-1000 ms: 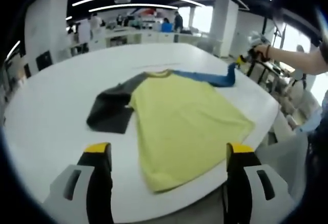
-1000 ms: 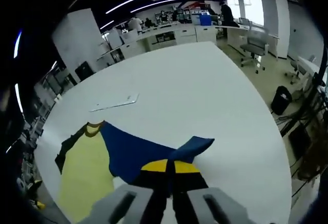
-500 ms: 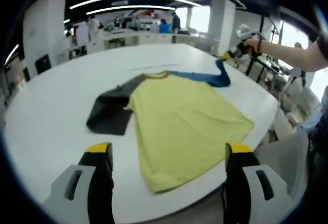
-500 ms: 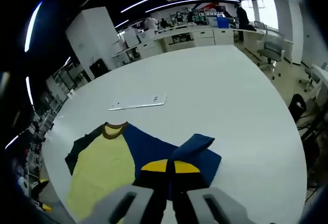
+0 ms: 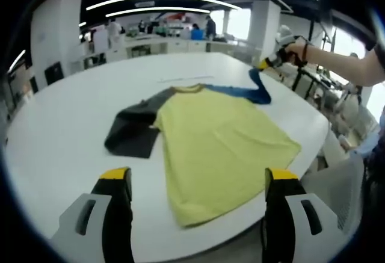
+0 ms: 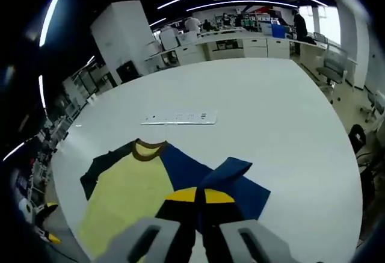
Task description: Fold the garment on the visible template until the final outline fits inside the template.
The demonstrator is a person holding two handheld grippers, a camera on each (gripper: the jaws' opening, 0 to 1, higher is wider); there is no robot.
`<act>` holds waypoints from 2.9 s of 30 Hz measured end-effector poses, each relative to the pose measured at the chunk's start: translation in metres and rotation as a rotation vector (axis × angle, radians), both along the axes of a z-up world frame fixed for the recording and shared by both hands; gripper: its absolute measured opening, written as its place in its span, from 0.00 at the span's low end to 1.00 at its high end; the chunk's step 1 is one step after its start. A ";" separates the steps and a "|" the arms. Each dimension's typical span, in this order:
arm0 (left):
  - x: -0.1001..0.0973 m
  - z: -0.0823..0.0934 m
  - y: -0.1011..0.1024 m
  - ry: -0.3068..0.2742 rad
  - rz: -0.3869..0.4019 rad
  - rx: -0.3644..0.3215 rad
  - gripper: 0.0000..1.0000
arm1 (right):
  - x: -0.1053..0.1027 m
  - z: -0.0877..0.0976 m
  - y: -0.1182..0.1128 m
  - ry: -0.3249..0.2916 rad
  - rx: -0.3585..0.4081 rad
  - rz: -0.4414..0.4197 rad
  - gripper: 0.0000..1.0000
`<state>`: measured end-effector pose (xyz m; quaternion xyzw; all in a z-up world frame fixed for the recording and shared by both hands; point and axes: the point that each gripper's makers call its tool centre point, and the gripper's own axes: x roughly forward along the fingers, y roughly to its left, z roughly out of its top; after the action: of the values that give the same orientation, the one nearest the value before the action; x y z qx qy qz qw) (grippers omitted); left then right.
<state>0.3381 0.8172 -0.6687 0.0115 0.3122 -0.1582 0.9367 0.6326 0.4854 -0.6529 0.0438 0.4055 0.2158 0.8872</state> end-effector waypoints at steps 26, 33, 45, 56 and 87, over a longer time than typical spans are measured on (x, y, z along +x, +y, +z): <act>-0.002 -0.006 0.001 0.021 -0.006 -0.003 0.87 | -0.002 0.004 0.090 -0.016 -0.012 0.136 0.00; -0.001 -0.007 0.001 0.027 -0.006 -0.002 0.86 | -0.005 0.006 0.108 -0.009 -0.027 0.171 0.00; 0.001 -0.008 -0.005 0.027 -0.026 -0.021 0.85 | -0.010 0.007 0.150 -0.022 -0.046 0.230 0.00; 0.001 -0.012 -0.004 0.045 -0.038 -0.007 0.85 | -0.014 0.007 0.192 -0.053 -0.085 0.304 0.00; 0.002 -0.024 0.003 0.042 0.024 -0.029 0.84 | -0.050 0.002 0.278 -0.056 0.039 0.451 0.00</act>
<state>0.3396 0.8200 -0.6931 -0.0090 0.3296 -0.1515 0.9318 0.5827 0.7633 -0.6506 -0.0369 0.3759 0.4177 0.8263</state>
